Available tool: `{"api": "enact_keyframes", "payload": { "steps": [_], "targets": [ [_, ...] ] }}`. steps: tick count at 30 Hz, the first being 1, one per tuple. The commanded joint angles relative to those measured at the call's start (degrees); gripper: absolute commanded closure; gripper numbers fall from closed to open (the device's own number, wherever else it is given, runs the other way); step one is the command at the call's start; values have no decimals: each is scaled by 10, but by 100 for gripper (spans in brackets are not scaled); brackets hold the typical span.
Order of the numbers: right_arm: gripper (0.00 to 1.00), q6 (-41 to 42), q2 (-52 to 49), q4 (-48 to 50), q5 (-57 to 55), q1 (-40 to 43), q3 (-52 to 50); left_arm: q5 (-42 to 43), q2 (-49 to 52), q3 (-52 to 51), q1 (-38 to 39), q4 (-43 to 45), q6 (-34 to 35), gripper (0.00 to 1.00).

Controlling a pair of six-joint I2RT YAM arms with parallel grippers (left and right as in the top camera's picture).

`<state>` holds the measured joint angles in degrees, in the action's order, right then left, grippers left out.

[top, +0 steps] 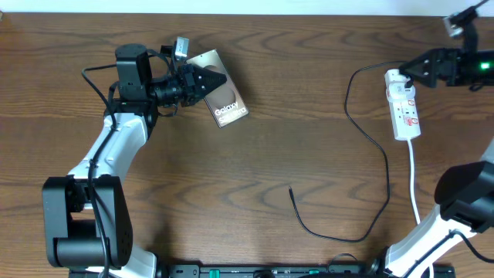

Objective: Plug charger to phone and switch on socket
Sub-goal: 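Move the right gripper toward the black cable near the power strip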

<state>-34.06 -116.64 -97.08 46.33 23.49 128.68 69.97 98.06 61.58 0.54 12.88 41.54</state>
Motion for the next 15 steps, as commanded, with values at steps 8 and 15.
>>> {"api": "enact_keyframes", "payload": {
  "steps": [8,15],
  "targets": [
    [1,-36,-7,19,23,-76,-179,31,-2,5,0,5,-39,93],
    [1,-44,-7,41,20,-151,-271,27,-2,5,0,5,-59,93]
  ]
}}
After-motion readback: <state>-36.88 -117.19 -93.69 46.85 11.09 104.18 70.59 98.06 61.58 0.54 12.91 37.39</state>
